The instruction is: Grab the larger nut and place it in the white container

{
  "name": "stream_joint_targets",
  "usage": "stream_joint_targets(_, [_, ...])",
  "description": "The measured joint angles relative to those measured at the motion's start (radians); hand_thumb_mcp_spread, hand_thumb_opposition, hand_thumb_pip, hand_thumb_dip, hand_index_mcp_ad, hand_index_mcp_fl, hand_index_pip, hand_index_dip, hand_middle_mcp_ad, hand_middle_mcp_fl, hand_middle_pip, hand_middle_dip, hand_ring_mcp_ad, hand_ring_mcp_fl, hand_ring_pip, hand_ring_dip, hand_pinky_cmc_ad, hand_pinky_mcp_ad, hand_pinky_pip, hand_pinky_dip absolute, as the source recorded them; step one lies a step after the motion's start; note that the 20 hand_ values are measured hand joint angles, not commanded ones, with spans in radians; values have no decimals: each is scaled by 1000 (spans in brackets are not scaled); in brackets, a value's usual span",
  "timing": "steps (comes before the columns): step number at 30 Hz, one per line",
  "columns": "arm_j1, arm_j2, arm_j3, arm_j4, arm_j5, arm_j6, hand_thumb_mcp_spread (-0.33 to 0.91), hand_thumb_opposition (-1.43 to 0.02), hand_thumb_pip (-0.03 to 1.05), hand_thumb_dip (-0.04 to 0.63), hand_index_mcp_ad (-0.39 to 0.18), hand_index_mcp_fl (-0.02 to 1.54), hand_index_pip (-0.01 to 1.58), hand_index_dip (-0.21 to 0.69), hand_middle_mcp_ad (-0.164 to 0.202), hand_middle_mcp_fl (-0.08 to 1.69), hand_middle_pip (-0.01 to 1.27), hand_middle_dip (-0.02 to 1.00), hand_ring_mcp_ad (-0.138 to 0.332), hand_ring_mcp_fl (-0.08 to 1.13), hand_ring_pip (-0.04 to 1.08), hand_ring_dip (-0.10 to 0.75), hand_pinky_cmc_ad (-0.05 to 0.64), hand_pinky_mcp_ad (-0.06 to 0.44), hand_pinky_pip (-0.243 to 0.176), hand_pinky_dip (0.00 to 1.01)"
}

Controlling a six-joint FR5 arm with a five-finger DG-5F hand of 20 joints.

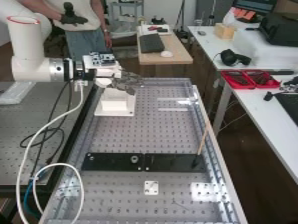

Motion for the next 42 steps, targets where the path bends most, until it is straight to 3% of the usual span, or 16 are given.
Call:
stream_joint_targets(6, [15, -13, 3, -28, 42, -6, 340, -908, 730, 267, -86, 251, 1541, 112, 82, 23, 140, 234, 147, 0, 152, 126, 344, 295, -89, 637])
stream_joint_targets(8, [21, -14, 6, -44, 57, -8, 340, -908, 815, 269, -87, 150, 1545, 96, 82, 5, 140, 234, 147, -2, 173, 126, 344, 295, -89, 648])
stream_joint_targets(14, [35, -9, 6, -68, 88, -1, 340, -901, 826, 269, -120, 24, 1541, 23, 84, 2, 133, 234, 147, 0, 166, 122, 347, 295, -89, 712])
stream_joint_targets(25, [19, 26, 23, -86, 155, 2, 318, -899, 860, 269, -122, 17, 1513, -42, 84, 2, 133, 218, 147, 0, 182, 120, 347, 295, -89, 761])
stream_joint_targets(30, [-43, 97, 64, -55, 282, 34, 284, -883, 862, 269, -120, 17, 1433, -75, 84, 0, 134, 218, 147, 0, 192, 117, 347, 295, -89, 780])
stream_joint_targets(35, [-116, 146, 129, -49, 339, 41, 223, -881, 862, 269, -120, 17, 1309, -117, 86, 2, 134, 218, 147, 0, 215, 105, 347, 295, -89, 829])
stream_joint_targets(42, [-188, 162, 246, -160, 318, -11, 195, -869, 813, 269, -120, 17, 949, -143, 82, 2, 134, 218, 147, -2, 215, 105, 346, 297, -94, 838])
